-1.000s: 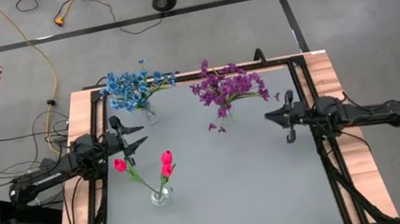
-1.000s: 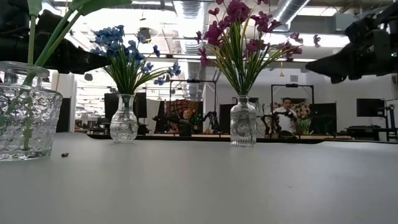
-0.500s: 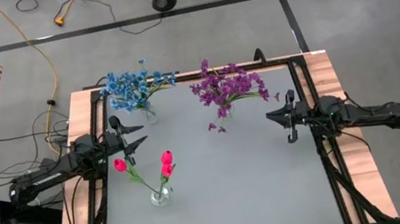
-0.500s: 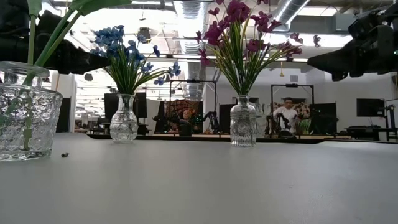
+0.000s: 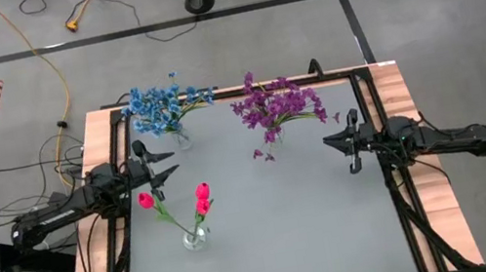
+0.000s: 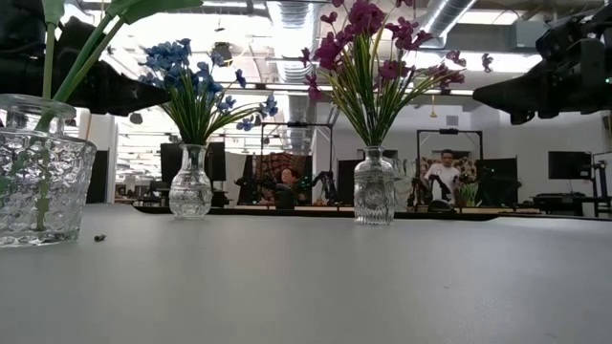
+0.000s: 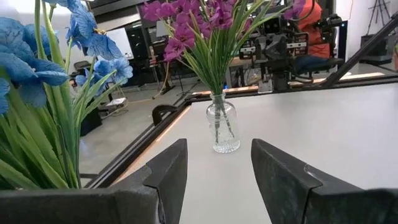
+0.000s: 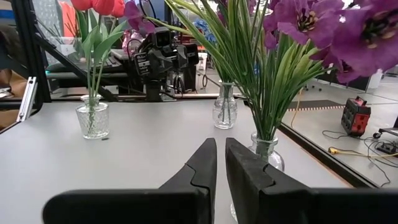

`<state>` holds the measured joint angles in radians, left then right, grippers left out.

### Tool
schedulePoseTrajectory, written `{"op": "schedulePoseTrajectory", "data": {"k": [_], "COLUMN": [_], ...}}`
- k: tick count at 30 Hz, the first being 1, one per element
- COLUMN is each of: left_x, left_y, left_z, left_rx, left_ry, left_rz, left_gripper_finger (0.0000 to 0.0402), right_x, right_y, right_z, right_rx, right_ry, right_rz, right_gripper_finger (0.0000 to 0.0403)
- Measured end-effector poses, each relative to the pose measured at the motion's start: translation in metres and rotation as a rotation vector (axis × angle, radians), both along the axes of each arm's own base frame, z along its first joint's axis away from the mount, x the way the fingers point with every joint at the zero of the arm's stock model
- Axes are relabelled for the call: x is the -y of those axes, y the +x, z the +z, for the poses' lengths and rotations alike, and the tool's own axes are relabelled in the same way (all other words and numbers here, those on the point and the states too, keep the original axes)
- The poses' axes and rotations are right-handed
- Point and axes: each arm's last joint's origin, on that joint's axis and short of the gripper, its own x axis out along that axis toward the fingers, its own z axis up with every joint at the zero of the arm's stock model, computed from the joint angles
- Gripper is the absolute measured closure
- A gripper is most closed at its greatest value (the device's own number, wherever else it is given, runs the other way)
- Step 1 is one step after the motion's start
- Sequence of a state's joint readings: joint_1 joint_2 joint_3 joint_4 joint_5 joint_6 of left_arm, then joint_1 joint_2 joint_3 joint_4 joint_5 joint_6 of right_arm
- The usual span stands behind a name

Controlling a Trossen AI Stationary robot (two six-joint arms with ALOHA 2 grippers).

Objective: Sort flowers into vase by color
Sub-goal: Return to Home Position

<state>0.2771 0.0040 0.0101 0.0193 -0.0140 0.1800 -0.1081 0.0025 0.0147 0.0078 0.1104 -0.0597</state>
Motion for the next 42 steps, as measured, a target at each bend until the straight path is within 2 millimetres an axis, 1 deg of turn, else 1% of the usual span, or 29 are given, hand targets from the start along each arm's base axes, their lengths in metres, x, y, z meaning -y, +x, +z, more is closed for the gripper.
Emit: {"op": "schedulePoseTrajectory", "data": {"k": [42], "left_x": [0.0019], "left_y": [0.0005], "left_z": [0.0001], "left_rx": [0.006], "left_ry": [-0.014], "left_rz": [-0.021], "left_gripper_finger": [0.0235], "right_x": [0.0001], "right_y": [0.0], "right_z": [-0.0001], "right_rx": [-0.001], "right_ry": [0.0], "right_rz": [-0.003], "right_gripper_finger": [0.034]}}
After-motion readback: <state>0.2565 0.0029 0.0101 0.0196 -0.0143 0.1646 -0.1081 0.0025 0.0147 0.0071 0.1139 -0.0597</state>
